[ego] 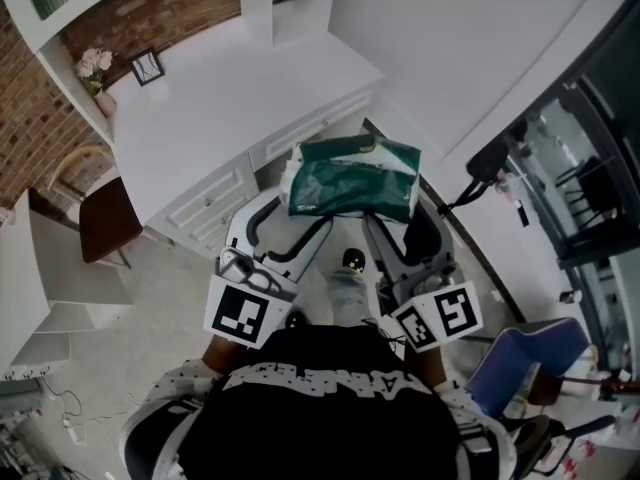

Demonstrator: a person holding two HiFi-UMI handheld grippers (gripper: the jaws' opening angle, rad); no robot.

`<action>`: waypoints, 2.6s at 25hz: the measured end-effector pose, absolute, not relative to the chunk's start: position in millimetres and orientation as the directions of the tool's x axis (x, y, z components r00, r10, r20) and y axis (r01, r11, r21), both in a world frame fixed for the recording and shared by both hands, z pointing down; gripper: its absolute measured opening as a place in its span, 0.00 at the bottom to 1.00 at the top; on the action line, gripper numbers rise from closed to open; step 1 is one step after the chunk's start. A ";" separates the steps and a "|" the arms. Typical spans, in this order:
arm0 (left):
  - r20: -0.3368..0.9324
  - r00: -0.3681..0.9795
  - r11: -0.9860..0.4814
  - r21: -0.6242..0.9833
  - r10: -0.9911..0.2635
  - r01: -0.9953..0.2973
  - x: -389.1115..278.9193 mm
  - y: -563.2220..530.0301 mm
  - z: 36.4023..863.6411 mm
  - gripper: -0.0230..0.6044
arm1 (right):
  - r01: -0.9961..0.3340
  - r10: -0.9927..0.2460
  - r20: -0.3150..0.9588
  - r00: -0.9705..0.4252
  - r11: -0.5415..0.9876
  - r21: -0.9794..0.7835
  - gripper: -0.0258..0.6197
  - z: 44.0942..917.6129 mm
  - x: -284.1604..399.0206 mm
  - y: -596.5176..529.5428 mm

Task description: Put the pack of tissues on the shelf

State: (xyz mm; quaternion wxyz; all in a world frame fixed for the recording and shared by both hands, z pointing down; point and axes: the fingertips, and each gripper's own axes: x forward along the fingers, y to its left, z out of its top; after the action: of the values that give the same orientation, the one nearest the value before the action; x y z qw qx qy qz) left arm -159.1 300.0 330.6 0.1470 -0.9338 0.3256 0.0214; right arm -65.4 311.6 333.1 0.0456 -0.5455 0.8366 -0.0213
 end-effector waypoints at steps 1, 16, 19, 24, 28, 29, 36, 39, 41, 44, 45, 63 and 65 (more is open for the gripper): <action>-0.134 0.784 -0.740 -0.267 -0.606 -0.617 -158.2 298.4 331.1 0.45 | -0.908 -0.912 -0.054 -0.407 0.411 -0.085 0.51 333.4 -64.7 309.1; -0.120 0.722 -0.663 -0.317 -0.681 -0.678 -114.8 209.5 327.7 0.45 | -0.856 -0.862 -0.090 -0.499 0.506 -0.106 0.51 332.5 -21.8 210.2; -0.130 0.714 -0.651 -0.326 -0.688 -0.686 -114.1 206.0 328.0 0.45 | -0.849 -0.855 -0.101 -0.508 0.517 -0.108 0.50 333.7 -21.6 205.5; -0.130 0.712 -0.640 -0.349 -0.690 -0.685 -105.9 192.6 325.7 0.45 | -0.842 -0.846 -0.108 -0.521 0.531 -0.099 0.50 333.0 -14.0 190.7; -0.109 0.704 -0.641 -0.334 -0.702 -0.691 -85.2 157.9 330.0 0.45 | -0.835 -0.843 -0.103 -0.529 0.538 -0.117 0.50 336.3 6.7 155.4; -0.106 0.702 -0.641 -0.330 -0.705 -0.693 -82.1 153.6 330.3 0.45 | -0.833 -0.842 -0.102 -0.530 0.540 -0.120 0.51 336.5 9.8 151.0; -0.100 0.696 -0.632 -0.343 -0.711 -0.695 -60.8 128.0 321.3 0.45 | -0.827 -0.834 -0.110 -0.541 0.551 -0.110 0.50 328.3 31.3 124.2; -0.096 0.689 -0.626 -0.342 -0.718 -0.701 -49.5 118.0 319.4 0.45 | -0.821 -0.828 -0.114 -0.549 0.560 -0.111 0.50 327.5 43.1 113.1; -0.094 0.681 -0.620 -0.339 -0.726 -0.708 -41.8 110.8 318.8 0.45 | -0.815 -0.824 -0.122 -0.553 0.566 -0.123 0.50 325.4 50.5 105.0; -0.097 0.669 -0.607 -0.342 -0.737 -0.718 -32.3 101.1 316.6 0.45 | -0.805 -0.815 -0.128 -0.565 0.579 -0.128 0.50 323.7 59.4 93.9; -0.097 0.665 -0.602 -0.344 -0.741 -0.721 -29.9 97.9 316.0 0.45 | -0.802 -0.812 -0.128 -0.570 0.584 -0.129 0.50 323.7 61.7 90.1; -0.077 0.630 -0.566 -0.367 -0.772 -0.738 38.8 60.7 314.6 0.45 | -0.767 -0.780 -0.154 -0.607 0.626 -0.144 0.51 324.6 129.6 48.4; -0.085 0.632 -0.564 -0.373 -0.770 -0.737 39.5 61.3 312.7 0.45 | -0.767 -0.779 -0.161 -0.606 0.626 -0.139 0.51 323.2 130.3 48.8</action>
State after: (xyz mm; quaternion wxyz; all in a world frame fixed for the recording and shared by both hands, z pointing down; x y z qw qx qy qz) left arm 39.5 61.3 312.7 0.1900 -0.8832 0.4266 -0.0437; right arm 130.3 48.8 323.2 0.1030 -0.4315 0.8958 -0.0278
